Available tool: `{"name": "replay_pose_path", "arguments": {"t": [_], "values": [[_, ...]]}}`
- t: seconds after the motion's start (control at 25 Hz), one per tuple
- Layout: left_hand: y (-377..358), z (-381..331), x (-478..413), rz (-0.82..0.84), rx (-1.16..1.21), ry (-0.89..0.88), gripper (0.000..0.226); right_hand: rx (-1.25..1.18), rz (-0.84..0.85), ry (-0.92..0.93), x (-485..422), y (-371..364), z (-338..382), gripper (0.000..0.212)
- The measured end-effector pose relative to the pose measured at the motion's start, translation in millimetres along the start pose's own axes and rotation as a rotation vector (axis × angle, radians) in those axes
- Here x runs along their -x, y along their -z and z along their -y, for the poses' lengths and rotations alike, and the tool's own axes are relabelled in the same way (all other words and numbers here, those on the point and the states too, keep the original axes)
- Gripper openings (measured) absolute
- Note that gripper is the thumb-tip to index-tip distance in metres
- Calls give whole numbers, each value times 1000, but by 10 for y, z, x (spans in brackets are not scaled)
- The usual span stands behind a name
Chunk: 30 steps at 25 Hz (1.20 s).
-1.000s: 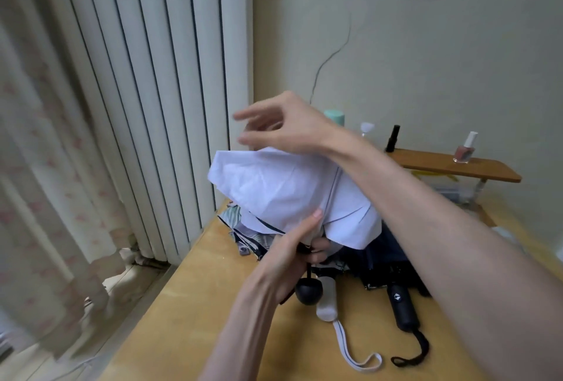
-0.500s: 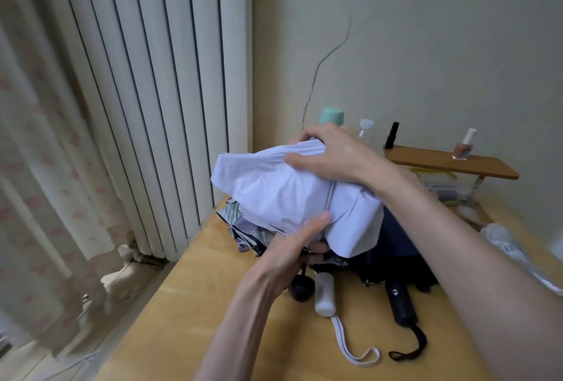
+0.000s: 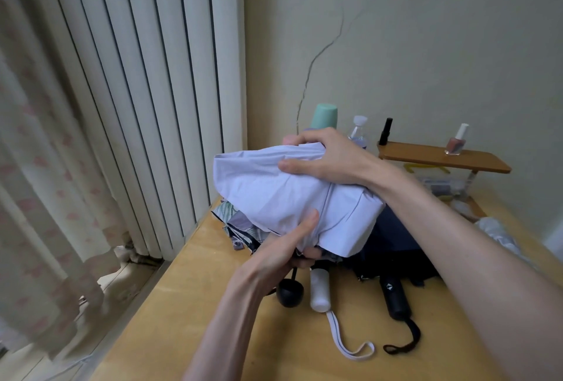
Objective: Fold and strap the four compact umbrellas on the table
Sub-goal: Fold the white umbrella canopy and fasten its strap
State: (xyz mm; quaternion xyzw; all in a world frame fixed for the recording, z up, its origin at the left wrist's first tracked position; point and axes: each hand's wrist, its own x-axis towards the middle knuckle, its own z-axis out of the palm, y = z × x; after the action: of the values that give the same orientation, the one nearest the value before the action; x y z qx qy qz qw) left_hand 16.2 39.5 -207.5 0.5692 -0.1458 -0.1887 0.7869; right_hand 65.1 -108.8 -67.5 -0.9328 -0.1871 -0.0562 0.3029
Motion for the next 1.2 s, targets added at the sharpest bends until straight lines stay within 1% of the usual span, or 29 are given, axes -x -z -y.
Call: {"name": "replay_pose_path", "arguments": {"t": [0.08, 0.12, 0.16, 0.2, 0.24, 0.32, 0.36, 0.4, 0.44, 0.48, 0.52, 0.6, 0.72, 0.84, 0.92, 1.0, 1.04, 1.08, 1.12, 1.16, 1.2], "values": [[18, 0, -10, 75, -49, -6, 58, -16, -4, -6, -34, 0, -11, 58], [-1, -9, -10, 91, -74, -15, 61, -25, -24, -19, -48, 11, -25, 54], [-33, -21, -17, 71, -87, -31, 63, -31, -58, -26, -61, 29, -50, 49], [-80, -40, -33, 8, -89, -50, 64, -26, -106, -41, -68, 57, -67, 44], [-129, -44, -68, -93, -92, -73, 65, -18, -161, -60, -70, 95, -85, 40], [-232, -14, -144, -316, -140, -124, 75, -5, -253, -96, -60, 177, -102, 35], [-289, 8, -164, -393, -198, -152, 82, -7, -269, -116, -51, 210, -98, 33], [-325, 48, -197, -440, -266, -173, 88, -8, -268, -136, -51, 224, -99, 32], [-364, 64, -213, -461, -307, -186, 87, 1, -258, -162, -48, 231, -86, 31], [-398, 56, -211, -471, -305, -200, 76, 11, -244, -187, -46, 226, -70, 31], [-417, 52, -211, -456, -253, -203, 64, 23, -234, -209, -43, 203, -58, 30], [-397, 31, -213, -398, -174, -167, 47, 26, -233, -245, -40, 148, -37, 30], [-371, 7, -189, -344, -220, -152, 19, 64, -251, -282, -44, 64, 0, 33], [-356, -1, -132, -309, -272, -165, 26, 49, -248, -267, -73, 5, 4, 43], [-336, -19, -110, -250, -253, -184, 25, 22, -209, -243, -63, -5, 10, 56], [-284, -39, -92, -204, -191, -216, 11, -5, -121, -180, -23, 20, 40, 63], [-254, -41, -96, -198, -149, -233, 16, -27, -64, -142, 7, 47, 45, 64], [-215, -42, -93, -193, -113, -236, 30, -58, -5, -107, 59, 92, 39, 68], [-188, -49, -102, -192, -80, -228, 37, -91, 46, -81, 117, 144, 12, 77], [-165, -54, -102, -201, -48, -206, 35, -109, 88, -70, 181, 191, -32, 86], [-152, -62, -90, -208, -8, -188, 27, -114, 109, -67, 235, 218, -91, 90]]}}
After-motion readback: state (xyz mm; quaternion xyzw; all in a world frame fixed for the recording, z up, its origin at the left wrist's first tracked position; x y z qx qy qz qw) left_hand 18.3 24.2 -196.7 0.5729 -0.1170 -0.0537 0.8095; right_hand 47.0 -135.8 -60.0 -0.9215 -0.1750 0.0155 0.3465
